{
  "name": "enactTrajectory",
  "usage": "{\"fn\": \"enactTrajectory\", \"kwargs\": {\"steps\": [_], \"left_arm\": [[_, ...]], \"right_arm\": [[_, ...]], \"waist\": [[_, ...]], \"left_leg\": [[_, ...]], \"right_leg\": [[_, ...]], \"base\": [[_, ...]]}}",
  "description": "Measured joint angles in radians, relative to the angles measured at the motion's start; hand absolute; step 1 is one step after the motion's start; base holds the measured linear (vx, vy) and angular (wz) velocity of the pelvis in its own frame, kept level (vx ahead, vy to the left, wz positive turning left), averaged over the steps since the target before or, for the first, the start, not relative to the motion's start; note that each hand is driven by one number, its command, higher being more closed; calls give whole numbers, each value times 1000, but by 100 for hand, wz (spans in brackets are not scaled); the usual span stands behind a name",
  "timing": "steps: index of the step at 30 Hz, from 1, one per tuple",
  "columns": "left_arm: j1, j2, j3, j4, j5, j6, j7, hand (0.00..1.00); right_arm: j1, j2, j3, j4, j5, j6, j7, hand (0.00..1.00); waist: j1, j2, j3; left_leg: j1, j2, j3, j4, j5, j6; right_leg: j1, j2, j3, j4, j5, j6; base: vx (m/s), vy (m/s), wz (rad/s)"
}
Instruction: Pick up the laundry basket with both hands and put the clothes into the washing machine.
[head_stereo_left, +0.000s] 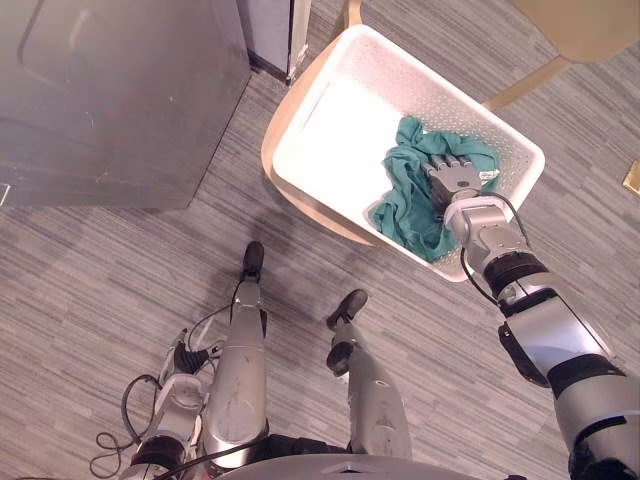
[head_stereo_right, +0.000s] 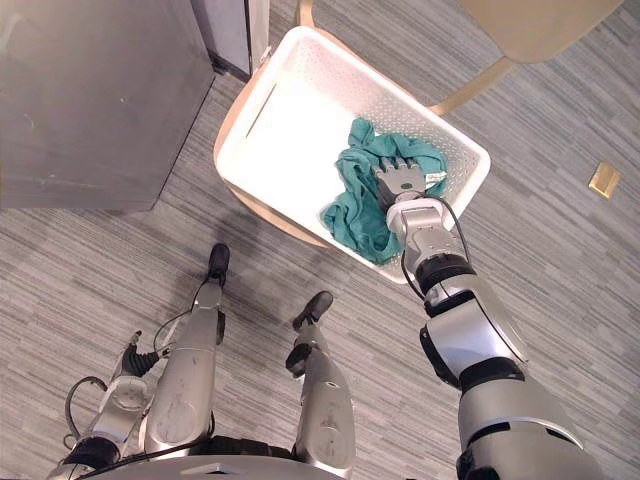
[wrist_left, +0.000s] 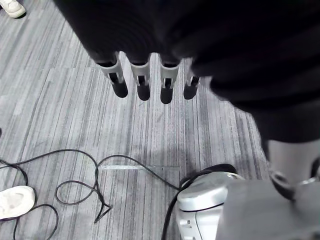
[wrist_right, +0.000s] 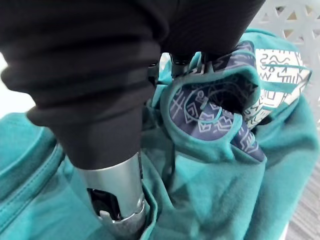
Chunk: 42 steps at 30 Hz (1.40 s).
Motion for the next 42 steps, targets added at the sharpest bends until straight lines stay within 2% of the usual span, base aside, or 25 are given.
{"fn": "enactTrajectory", "kwargs": {"steps": [3, 4, 7, 13, 21, 29, 36, 38, 40, 41, 42], "left_arm": [[-2, 0, -3, 0, 0, 1, 0, 0], [-3, 0, -5, -1, -1, 1, 0, 0], [-12, 1, -19, 0, -2, 2, 4, 0], [-28, -2, -32, 9, -4, 5, 13, 0], [-39, -2, -46, 11, -12, 13, 18, 0], [-56, -10, -47, 33, -21, 24, 27, 0], [-60, -11, -47, 39, -21, 29, 28, 0], [-62, -13, -48, 40, -21, 34, 28, 0], [-64, -17, -48, 42, -21, 35, 35, 0], [-67, -19, -48, 46, -21, 35, 37, 0], [-72, -25, -47, 52, -21, 36, 44, 0]], "right_arm": [[-6, 0, 6, 21, -15, 2, 1, 0], [-6, 0, 7, 21, -39, 4, 1, 100], [-21, 0, 17, 20, -79, 24, 1, 100], [-62, 5, 15, 2, -78, 62, -14, 100], [-71, 39, 13, -21, -73, 71, -33, 100], [-72, 49, -69, -25, 23, 91, -96, 100], [-70, 64, -102, -24, 57, 105, -117, 100], [-69, 71, -148, -26, 95, 106, -120, 100], [-53, 96, -268, -56, 252, 110, -161, 100], [-43, 108, -300, -76, 289, 109, -167, 100], [-24, 130, -362, -119, 400, 104, -204, 100]], "waist": [[1, 1, 1], [2, 2, 1], [7, 12, 6], [12, 26, 13], [21, 30, 16], [22, 47, 23], [20, 49, 23], [21, 53, 24], [23, 56, 25], [24, 59, 26], [26, 67, 29]], "left_leg": [[-8, -1, -2, 2, 0, 0], [-13, -1, -2, 4, -1, 1], [-42, -2, -2, 8, 0, 1], [-68, -3, -4, 11, 4, 1], [-80, -4, -4, 11, 8, 2], [-80, -4, -5, -4, 15, 1], [-80, -4, -5, -4, 19, 1], [-79, -4, -5, -4, 20, 1], [-78, -4, -5, -4, 20, 1], [-78, -4, -5, -4, 20, 1], [-77, -4, -4, -4, 21, 1]], "right_leg": [[-4, -1, -1, 0, 0, 0], [-8, -1, -1, 0, 0, 0], [-37, -1, 0, 1, 6, -4], [-60, -2, 0, 1, 8, -5], [-71, -2, -1, -3, 11, -4], [-75, -2, -5, -2, 11, -4], [-76, -2, -3, -2, 11, -4], [-76, -2, -3, -1, 12, -4], [-76, -2, -2, -1, 12, -4], [-75, -2, -2, -1, 12, -4], [-75, -2, -1, -1, 12, -4]], "base": [[0, 0, 0], [0, 0, 0], [-26, 9, -2], [0, 0, 0], [0, 0, 0], [-3, 3, 1], [0, 0, 0], [0, 0, 0], [0, 0, 0], [0, 0, 0], [0, 2, -3]]}}
